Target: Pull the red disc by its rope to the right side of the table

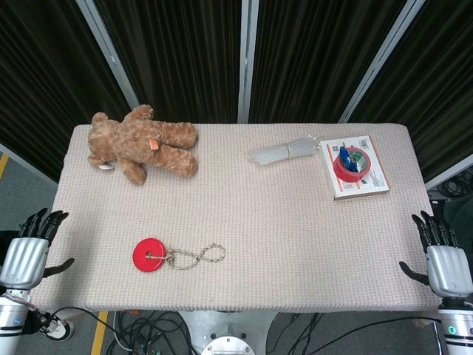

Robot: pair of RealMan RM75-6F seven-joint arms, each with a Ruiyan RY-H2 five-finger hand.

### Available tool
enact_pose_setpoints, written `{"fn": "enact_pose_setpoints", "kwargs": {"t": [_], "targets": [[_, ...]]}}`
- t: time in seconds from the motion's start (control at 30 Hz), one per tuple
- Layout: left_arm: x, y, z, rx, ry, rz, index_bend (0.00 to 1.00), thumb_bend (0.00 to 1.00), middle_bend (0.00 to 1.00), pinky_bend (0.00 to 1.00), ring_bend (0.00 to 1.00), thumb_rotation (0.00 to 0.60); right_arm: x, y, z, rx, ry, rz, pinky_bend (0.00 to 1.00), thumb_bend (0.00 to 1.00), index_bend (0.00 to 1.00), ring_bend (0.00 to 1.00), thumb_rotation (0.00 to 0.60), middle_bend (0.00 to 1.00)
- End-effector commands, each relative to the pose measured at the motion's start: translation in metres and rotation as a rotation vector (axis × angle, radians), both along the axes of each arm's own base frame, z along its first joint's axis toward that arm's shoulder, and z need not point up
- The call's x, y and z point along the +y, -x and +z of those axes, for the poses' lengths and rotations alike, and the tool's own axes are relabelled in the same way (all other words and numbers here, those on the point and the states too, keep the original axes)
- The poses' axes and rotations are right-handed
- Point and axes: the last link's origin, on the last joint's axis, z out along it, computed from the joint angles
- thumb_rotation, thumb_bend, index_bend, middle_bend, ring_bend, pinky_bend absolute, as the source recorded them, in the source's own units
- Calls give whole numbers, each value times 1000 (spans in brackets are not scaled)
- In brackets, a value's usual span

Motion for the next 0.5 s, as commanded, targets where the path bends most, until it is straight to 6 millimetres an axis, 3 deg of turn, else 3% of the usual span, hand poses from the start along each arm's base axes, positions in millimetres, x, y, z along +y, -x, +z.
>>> {"fn": "enact_pose_setpoints", "kwargs": {"t": [0.03,0.3,0.5], "targets": [[0,0,0,0,-2,-2,132,13,123,117,24,600,-1,-1,-1,-1,-3,5,0,74,0,0,600,0],[0,1,1,-3,-1,4,132,12,123,117,24,600,-9,-15,-6,4,-35,55,0,74,0,0,600,0],[1,3,-5,-11,13,8,132,13,123,117,24,600,-32,-57,-26,8,-133,202,0,75,0,0,600,0]]}}
